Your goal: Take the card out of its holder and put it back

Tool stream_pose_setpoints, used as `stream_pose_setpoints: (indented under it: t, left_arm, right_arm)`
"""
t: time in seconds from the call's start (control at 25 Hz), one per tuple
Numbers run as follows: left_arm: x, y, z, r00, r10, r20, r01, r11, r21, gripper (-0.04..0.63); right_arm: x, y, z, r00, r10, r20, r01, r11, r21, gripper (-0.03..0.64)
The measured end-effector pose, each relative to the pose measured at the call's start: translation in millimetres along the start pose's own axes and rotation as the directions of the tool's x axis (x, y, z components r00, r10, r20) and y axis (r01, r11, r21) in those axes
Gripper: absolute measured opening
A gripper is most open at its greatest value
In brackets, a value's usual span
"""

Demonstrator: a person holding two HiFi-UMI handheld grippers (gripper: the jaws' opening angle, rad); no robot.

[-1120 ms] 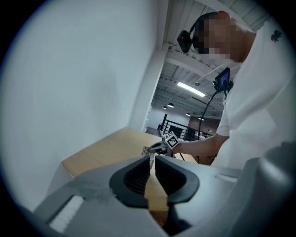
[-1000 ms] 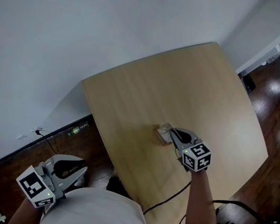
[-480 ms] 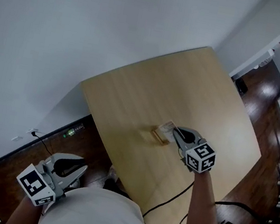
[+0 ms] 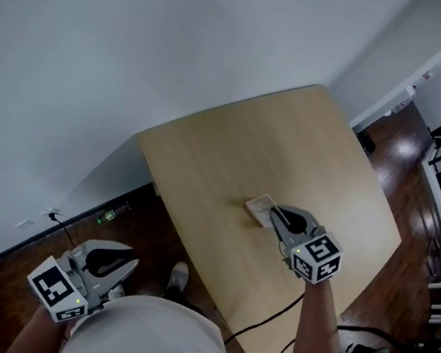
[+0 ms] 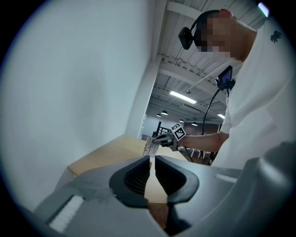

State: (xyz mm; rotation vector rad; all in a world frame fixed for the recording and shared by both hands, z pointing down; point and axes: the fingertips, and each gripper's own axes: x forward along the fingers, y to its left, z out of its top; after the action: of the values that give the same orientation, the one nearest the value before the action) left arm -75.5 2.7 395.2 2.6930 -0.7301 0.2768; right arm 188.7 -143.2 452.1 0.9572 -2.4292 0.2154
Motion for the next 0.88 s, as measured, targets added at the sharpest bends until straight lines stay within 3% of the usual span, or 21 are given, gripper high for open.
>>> stream_pose_setpoints:
  t: [0.52,0.88]
  left_arm:
    - [-138.0,-3.8,-37.8,0.999,0.007,0.053,-0.008,1.000,0.017,0.043]
    - [-209.8,-5.3,-74.9,1.000,-0.008,0.028,0.008,1.000,0.003,0.043]
  right_arm:
    - [-3.1,206.2,66.9,0.997,0.076,0.026,-0.073,0.994,-0.085,0.020]
    - [-4.2,336.1,92.7,0.990,0.136,0.041,-0.131,0.986,-0.100,0.020]
